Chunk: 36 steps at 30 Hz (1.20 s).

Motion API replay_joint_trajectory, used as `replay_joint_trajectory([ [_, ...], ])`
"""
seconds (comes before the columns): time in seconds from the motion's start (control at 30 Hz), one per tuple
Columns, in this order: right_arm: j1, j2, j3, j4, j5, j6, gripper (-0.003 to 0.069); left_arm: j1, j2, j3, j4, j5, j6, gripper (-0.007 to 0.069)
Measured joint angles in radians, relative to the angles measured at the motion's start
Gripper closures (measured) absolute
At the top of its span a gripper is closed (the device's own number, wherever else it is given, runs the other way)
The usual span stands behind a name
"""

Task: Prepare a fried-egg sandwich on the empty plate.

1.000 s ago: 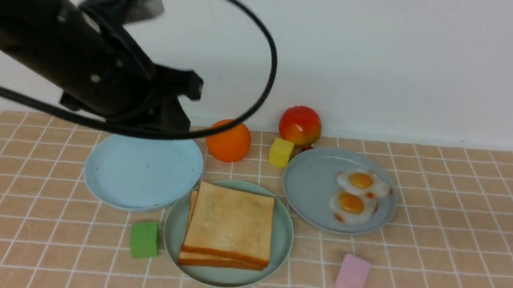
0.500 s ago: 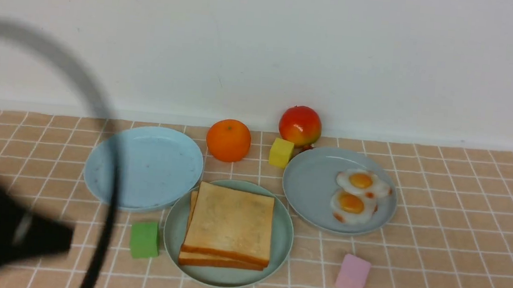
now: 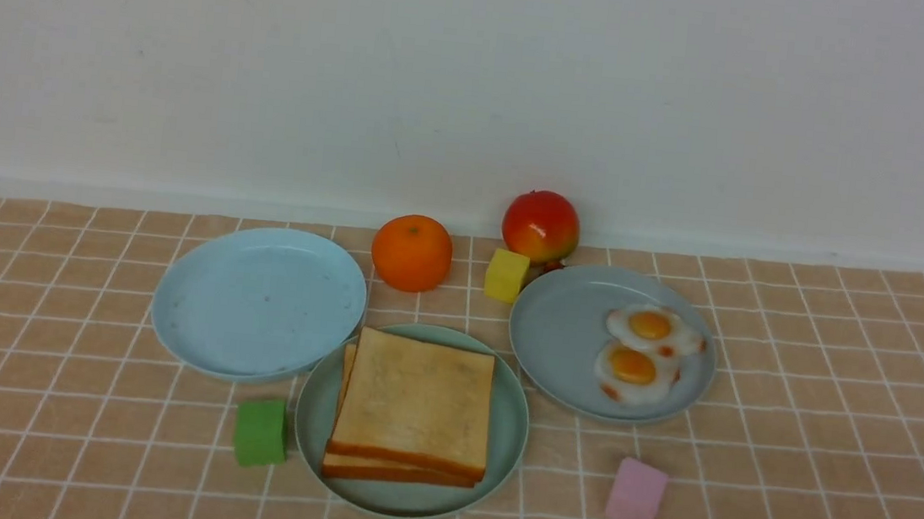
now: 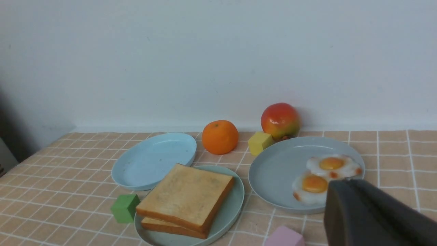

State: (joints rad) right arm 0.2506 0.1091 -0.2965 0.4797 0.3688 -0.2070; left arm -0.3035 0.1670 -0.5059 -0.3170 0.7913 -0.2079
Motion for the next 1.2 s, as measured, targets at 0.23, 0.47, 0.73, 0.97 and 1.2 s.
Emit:
replay_joint_trajectory([
  [0.23, 0.000, 0.000, 0.001, 0.000, 0.000, 0.000, 0.0659, 0.000, -0.004, 0.000, 0.010, -0.044, 0.000, 0.0638],
  [0.47, 0.000, 0.000, 0.001, 0.000, 0.000, 0.000, 0.0658, 0.000, -0.009, 0.030, 0.006, -0.079, 0.000, 0.0638],
  [0.73, 0.000, 0.000, 0.002, 0.000, 0.000, 0.000, 0.0652, 0.120, -0.175, 0.317, 0.251, -0.264, 0.017, 0.0638],
  [0.97, 0.000, 0.000, 0.002, 0.000, 0.000, 0.000, 0.0646, 0.184, -0.178, 0.529, 0.337, -0.385, -0.053, 0.0637],
  [1.2, 0.000, 0.000, 0.002, 0.000, 0.000, 0.000, 0.0641, 0.188, -0.178, 0.534, 0.346, -0.400, -0.016, 0.0633],
])
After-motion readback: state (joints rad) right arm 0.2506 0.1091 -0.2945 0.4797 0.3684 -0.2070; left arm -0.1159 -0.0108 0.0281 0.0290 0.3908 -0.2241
